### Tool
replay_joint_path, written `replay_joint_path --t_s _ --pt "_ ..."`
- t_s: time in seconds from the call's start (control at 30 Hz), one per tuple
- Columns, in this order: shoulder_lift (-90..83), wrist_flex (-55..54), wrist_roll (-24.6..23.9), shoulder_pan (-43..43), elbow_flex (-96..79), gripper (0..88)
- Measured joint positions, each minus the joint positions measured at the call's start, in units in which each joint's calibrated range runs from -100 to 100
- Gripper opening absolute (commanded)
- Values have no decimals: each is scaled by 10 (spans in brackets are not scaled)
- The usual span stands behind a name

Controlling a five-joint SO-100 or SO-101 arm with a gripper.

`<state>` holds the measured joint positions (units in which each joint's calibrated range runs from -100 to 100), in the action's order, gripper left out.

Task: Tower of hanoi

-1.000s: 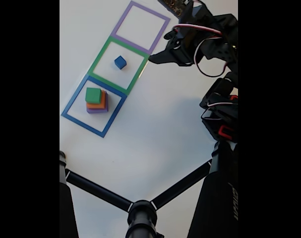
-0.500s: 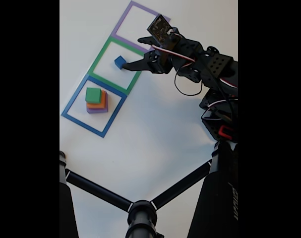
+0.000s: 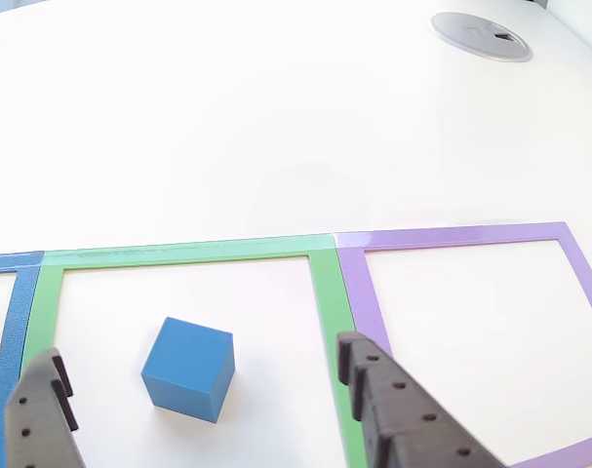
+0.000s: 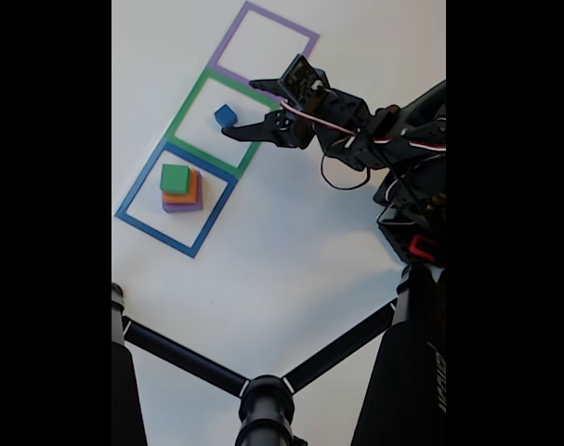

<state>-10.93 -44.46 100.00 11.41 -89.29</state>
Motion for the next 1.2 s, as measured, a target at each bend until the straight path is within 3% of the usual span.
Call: replay_joint_path --t_s 0.27,1.2 --pt "98 -61 0 0 33 323" --pt "229 -100 0 -29 110 316"
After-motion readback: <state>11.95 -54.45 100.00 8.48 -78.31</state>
